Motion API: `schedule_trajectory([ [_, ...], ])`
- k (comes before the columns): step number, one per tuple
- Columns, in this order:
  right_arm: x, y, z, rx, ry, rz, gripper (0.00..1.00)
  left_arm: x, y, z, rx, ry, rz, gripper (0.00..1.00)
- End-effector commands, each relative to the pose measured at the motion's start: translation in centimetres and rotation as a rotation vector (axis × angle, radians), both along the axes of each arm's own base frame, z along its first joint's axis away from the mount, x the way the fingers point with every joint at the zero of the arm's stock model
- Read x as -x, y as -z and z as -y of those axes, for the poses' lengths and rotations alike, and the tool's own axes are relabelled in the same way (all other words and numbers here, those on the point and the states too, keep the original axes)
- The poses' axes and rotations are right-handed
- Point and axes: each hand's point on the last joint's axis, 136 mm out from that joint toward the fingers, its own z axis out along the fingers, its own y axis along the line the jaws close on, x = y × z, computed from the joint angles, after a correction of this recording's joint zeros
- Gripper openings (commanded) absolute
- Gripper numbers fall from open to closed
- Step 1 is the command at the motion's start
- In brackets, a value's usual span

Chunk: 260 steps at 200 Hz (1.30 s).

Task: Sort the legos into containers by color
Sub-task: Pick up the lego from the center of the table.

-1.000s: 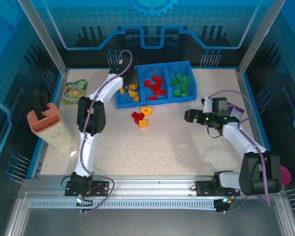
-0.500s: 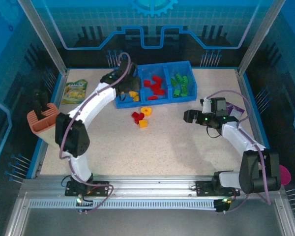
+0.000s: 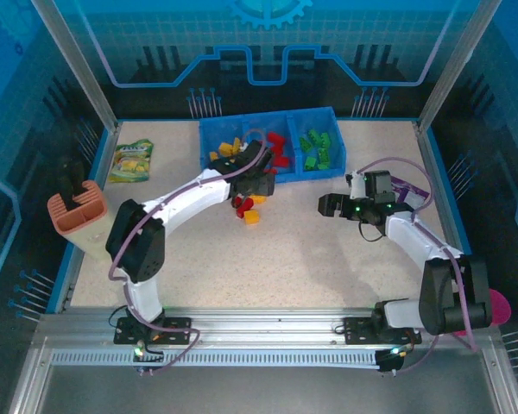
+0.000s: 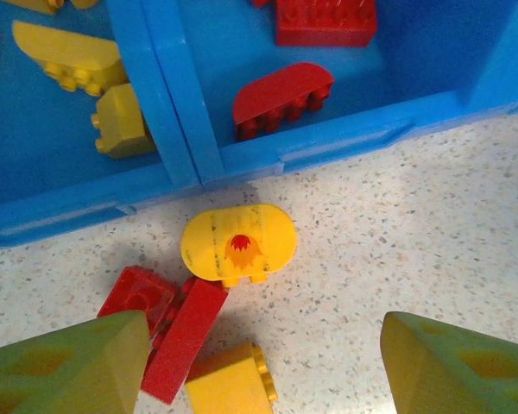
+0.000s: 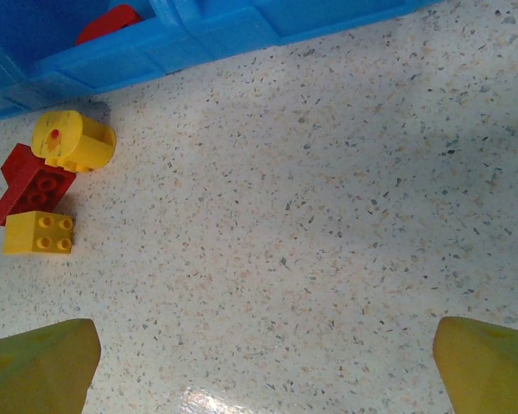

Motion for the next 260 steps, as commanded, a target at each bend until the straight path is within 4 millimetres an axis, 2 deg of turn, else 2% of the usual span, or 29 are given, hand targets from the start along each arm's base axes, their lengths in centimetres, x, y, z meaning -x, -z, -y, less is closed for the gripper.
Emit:
schedule_trajectory([
  [1,-0.4,-1.4,-0.7,0.006,-0.042,0.057,1.00,-0.8,2.2,0.3,-0.027,-0.029,-0.025,0.72],
  [32,-0.2,-2.3,-1.0,0.006,-0.061,0.106,1.00,-1.4,4.2,-0.7,-0.110,-0.070,-0.046,0.72],
  [60,-0.1,-2.7,-0.9,0.012,-0.059,0.121,1.00,-1.9,5.4,0.0,-0.106,-0.073,-0.066,0.73],
  [91,0.0,-2.5,-1.2,-0.002,-0.075,0.124,1.00,-2.5,6.5,0.1,-0.124,-0.080,-0.080,0.79],
  [126,-0.3,-3.1,-1.6,-0.024,-0.083,0.145,1.00,-2.7,7.3,0.0,-0.136,-0.093,-0.091,0.81],
  [205,-0.4,-2.6,-2.0,-0.039,-0.100,0.143,1.00,-2.8,9.0,-1.3,-0.159,-0.130,-0.119,0.82],
  [260,-0.6,-2.1,-1.9,-0.035,-0.096,0.127,1.00,-3.1,10.3,-0.9,-0.140,-0.137,-0.140,0.82],
])
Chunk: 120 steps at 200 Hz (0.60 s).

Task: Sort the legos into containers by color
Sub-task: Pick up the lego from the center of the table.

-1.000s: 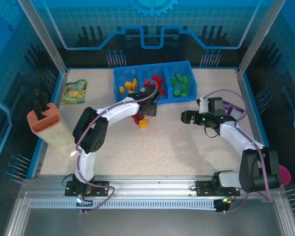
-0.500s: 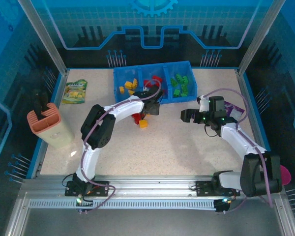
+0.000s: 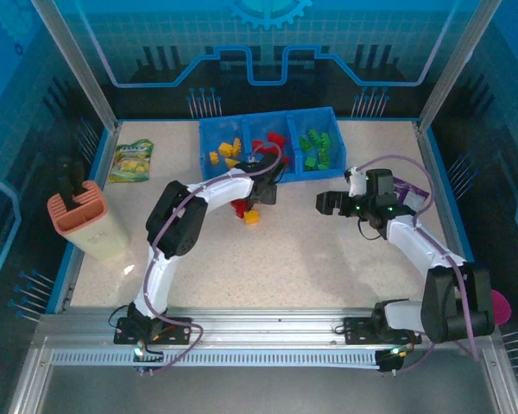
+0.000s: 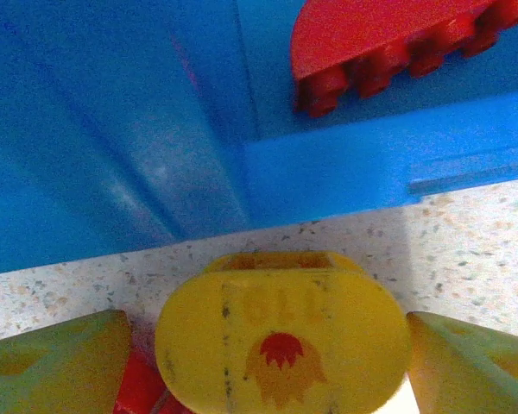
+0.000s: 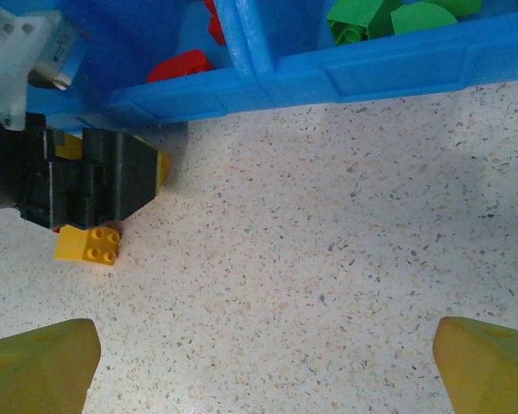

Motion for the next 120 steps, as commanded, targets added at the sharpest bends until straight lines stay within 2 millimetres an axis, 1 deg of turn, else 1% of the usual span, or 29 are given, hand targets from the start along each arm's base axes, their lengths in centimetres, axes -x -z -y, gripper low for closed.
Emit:
schedule_trajectory([
  [1,0.0,0.3,-0.7,-0.004,-0.027,0.007,1.00,-0.3,0.5,0.1,0.014,-0.030,-0.011,0.82],
  [37,-0.1,0.7,-0.5,0.002,-0.019,-0.006,1.00,-0.7,0.9,0.4,0.031,-0.037,-0.002,0.79],
  [58,-0.2,1.0,-0.5,0.007,-0.014,-0.022,1.00,-0.7,1.4,0.6,0.041,-0.040,-0.014,0.76],
  [84,-0.3,1.3,-0.4,0.009,-0.010,-0.033,1.00,-0.7,2.0,0.7,0.045,-0.047,-0.029,0.70],
  [98,-0.3,1.4,-0.4,0.010,-0.008,-0.038,1.00,-0.6,2.1,0.6,0.043,-0.049,-0.030,0.68],
  [120,-0.4,1.7,-0.2,0.015,0.006,-0.051,1.00,-0.3,2.2,0.2,0.035,-0.045,-0.028,0.62],
])
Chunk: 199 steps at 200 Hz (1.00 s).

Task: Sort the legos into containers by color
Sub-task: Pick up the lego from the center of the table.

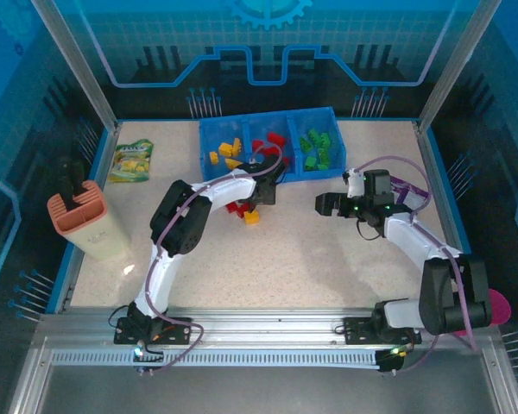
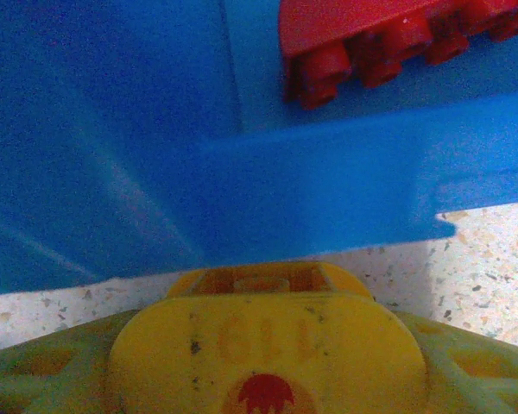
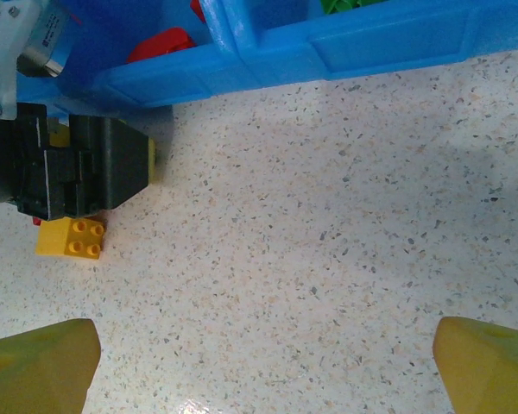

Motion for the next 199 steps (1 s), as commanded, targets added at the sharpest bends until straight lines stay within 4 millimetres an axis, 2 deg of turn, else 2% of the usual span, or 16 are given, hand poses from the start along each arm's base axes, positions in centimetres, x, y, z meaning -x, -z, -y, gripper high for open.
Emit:
schedule_trajectory([
  [1,-0.2,0.2,-0.2,0.009,0.004,-0.011,1.00,0.0,1.2,-0.4,0.001,-0.012,-0.017,0.62],
  [28,-0.4,0.6,-0.2,0.017,0.006,-0.034,1.00,0.8,1.6,-1.1,-0.024,-0.005,-0.037,0.56],
  [54,-0.6,0.4,0.0,0.028,0.009,-0.027,1.00,1.9,1.4,-1.6,-0.025,0.001,-0.054,0.55],
  [97,-0.7,0.9,-0.1,0.027,0.010,-0.040,1.00,4.3,-0.6,-1.0,-0.009,0.055,-0.069,0.54],
  [133,-0.8,0.7,-0.1,0.027,0.007,-0.033,1.00,6.2,-2.4,-1.6,-0.013,0.055,-0.061,0.54],
  [157,-0.7,1.0,-0.1,0.028,0.005,-0.039,1.00,6.5,-4.8,-2.2,-0.011,0.048,-0.013,0.54],
  [199,-0.8,1.1,-0.5,0.026,-0.005,-0.042,1.00,4.7,-11.6,-2.4,0.022,0.074,0.144,0.55],
])
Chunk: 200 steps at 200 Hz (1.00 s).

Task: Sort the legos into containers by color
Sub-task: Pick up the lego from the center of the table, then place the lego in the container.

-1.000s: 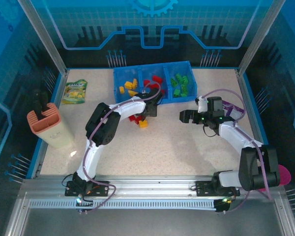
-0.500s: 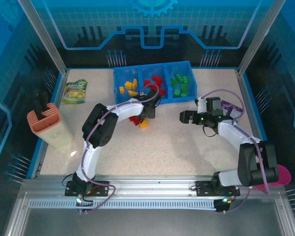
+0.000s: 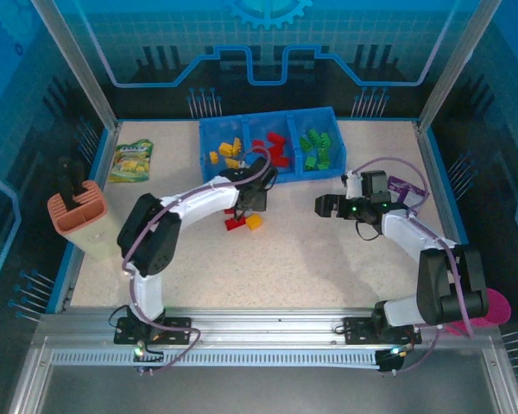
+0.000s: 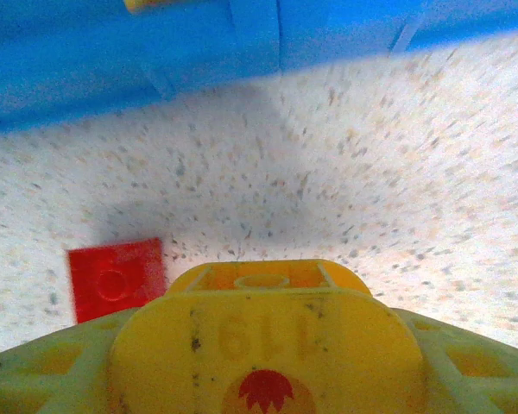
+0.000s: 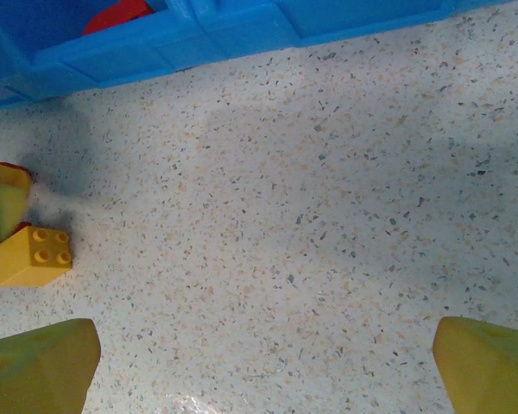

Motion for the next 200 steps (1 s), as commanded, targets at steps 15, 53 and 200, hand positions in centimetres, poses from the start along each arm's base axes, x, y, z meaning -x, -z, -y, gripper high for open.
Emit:
schedule_trajectory([
  [15,-0.5,-1.1,-1.2,-0.010,-0.042,0.025,1.00,-2.4,-7.4,-0.7,0.001,0.038,0.160,0.55],
  [53,0.1,-1.6,-2.1,0.000,-0.085,0.065,1.00,-7.2,-10.8,-4.0,-0.016,-0.010,0.280,0.56],
  [200,2.0,-2.0,-10.7,0.371,-0.421,0.177,1.00,-18.4,-3.4,-7.8,-0.008,-0.068,0.223,0.62],
])
